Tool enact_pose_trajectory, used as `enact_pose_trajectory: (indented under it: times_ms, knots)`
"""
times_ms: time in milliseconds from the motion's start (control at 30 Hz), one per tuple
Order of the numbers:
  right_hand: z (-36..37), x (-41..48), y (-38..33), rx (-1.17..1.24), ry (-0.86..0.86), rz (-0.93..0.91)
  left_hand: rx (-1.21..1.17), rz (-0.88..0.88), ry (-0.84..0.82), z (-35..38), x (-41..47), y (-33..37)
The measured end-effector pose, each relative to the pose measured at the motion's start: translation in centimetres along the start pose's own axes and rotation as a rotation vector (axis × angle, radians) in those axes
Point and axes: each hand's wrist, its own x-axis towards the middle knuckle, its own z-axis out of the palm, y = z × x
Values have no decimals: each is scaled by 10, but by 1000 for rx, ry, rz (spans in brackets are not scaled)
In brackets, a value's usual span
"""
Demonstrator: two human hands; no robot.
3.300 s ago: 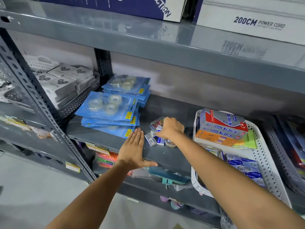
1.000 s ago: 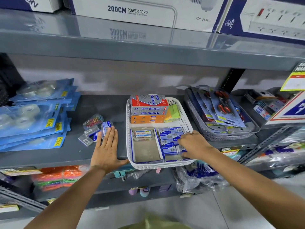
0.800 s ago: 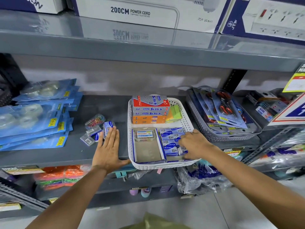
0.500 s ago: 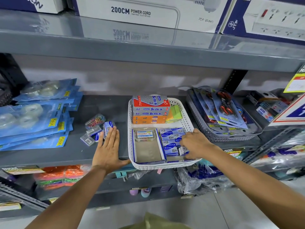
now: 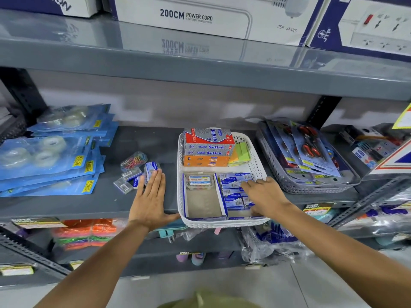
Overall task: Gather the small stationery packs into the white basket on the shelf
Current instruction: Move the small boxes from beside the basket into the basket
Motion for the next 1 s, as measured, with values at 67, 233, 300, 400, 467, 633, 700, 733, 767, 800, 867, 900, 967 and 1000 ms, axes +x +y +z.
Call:
enact_pose_trajectory:
  times_ms: [67,233,300,400,467,633,700,733,767,800,867,900,967,1000]
  knots:
    - [3,0,3,20,2,26,-15,0,-17,-3,0,3]
    - [-8,3,6,81,-34,-2,-21,-28,-45,-11,-4,0]
    - [-20,5,10,119,-37,12,-66,-40,-42,-11,-10,-1]
    - [-45,18,0,219,46,-5,-124,-69,14,-11,-25,-15]
    - [-61,31,-11,338,126,-12,-129,-123,53,-12,-34,-31]
    - [-99,88,-64,649,287,-85,-95,-305,-27,-12,-47,-77]
    - [-113,114,-92,742,293,-87,-86,-329,-83,-13,-47,-87]
    - [-120,126,-107,759,272,-93,-75,-329,-105,-13,-45,-88]
    - [-125,137,-120,768,251,-97,-71,-329,-116,-12,-43,-90]
    - [-129,145,-132,776,228,-88,-69,-329,-112,-13,-42,-89]
    - [-136,159,-151,749,170,-41,-66,-333,-98,-13,-41,-90]
    - [-137,164,-159,724,133,-17,-66,-332,-94,-12,-41,-91]
    - [-136,173,-169,697,73,18,-75,-327,-74,-12,-42,-92]
    - [-133,176,-172,695,57,33,-82,-326,-65,-12,-41,-93]
